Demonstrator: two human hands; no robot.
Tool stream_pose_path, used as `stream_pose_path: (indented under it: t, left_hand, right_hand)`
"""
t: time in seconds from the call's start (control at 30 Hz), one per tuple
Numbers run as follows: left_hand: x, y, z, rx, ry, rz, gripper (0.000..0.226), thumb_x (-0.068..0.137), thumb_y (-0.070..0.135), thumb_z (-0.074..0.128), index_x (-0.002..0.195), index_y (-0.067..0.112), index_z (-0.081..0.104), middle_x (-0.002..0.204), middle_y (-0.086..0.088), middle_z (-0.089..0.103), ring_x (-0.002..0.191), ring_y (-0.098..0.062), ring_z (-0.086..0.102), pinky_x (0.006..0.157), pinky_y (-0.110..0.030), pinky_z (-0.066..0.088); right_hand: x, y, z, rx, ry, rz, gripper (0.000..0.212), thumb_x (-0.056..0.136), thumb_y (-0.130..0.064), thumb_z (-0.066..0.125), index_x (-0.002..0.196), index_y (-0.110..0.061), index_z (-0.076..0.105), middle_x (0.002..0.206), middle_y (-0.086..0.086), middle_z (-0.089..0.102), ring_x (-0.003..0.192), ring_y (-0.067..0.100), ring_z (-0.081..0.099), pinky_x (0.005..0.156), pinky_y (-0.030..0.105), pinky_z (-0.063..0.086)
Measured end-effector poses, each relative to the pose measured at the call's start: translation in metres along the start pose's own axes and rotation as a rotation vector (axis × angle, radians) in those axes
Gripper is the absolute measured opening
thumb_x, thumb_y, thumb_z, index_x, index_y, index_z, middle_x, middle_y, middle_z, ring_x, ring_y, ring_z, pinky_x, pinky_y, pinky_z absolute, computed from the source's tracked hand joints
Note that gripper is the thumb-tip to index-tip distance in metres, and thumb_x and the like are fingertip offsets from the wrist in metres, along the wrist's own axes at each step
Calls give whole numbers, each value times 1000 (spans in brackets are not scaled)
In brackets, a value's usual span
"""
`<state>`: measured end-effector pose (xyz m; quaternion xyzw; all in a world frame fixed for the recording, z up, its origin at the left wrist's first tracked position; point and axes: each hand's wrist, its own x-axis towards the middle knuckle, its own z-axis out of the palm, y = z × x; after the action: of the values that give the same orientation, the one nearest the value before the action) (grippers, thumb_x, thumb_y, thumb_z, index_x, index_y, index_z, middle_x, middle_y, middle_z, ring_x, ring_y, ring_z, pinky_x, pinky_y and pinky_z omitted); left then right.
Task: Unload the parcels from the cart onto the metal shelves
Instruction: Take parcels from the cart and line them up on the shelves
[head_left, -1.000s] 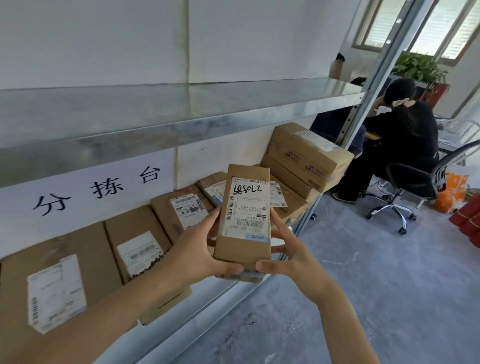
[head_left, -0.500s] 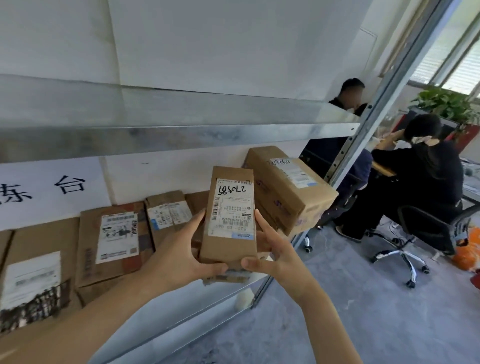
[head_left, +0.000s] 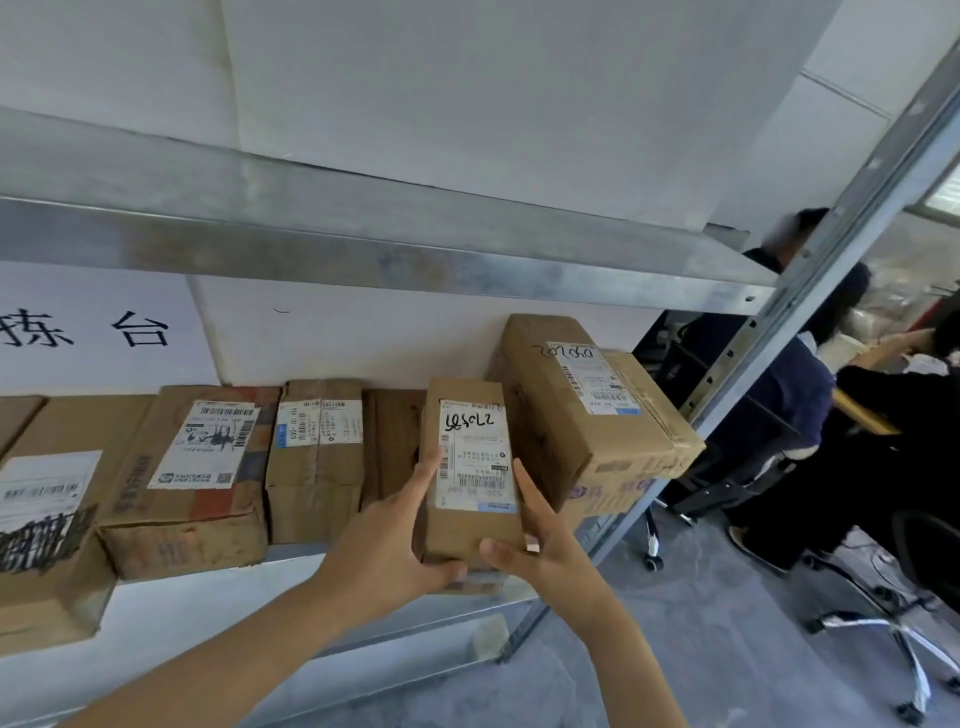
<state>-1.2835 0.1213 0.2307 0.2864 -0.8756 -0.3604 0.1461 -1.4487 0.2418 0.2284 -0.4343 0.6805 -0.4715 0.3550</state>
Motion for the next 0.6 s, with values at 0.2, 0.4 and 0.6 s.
stream_pose_path:
  t: [0.2,0.4,0.6]
  left_hand:
    - [14,-4,7,43,50,37,97,71,66,62,143,50,0,144,15,43,114,-3,54,90,-20,48]
    - [34,2,7,237,73,2,97,74,70,57,147,43,-2,135,11,53,77,-3,55,60,-12,48]
    - [49,12,11,400,163,-3,92,80,68,52,150,36,0,141,12,45,101,-8,60,63,-19,46]
  right_hand:
    - [13,3,1,-23,61,-35,68,81,-40,65,136,-43,23,133,-21,47,125,-2,48,95,16,47]
    - [20,15,15,-351,178,-40,84,86,-52,53,141,-38,-9,145,-5,34,125,7,43,108,26,37]
    - [25,13,17,-539,303,-62,70,99,-16,48,153,-18,3,148,6,30,133,22,39,106,28,37]
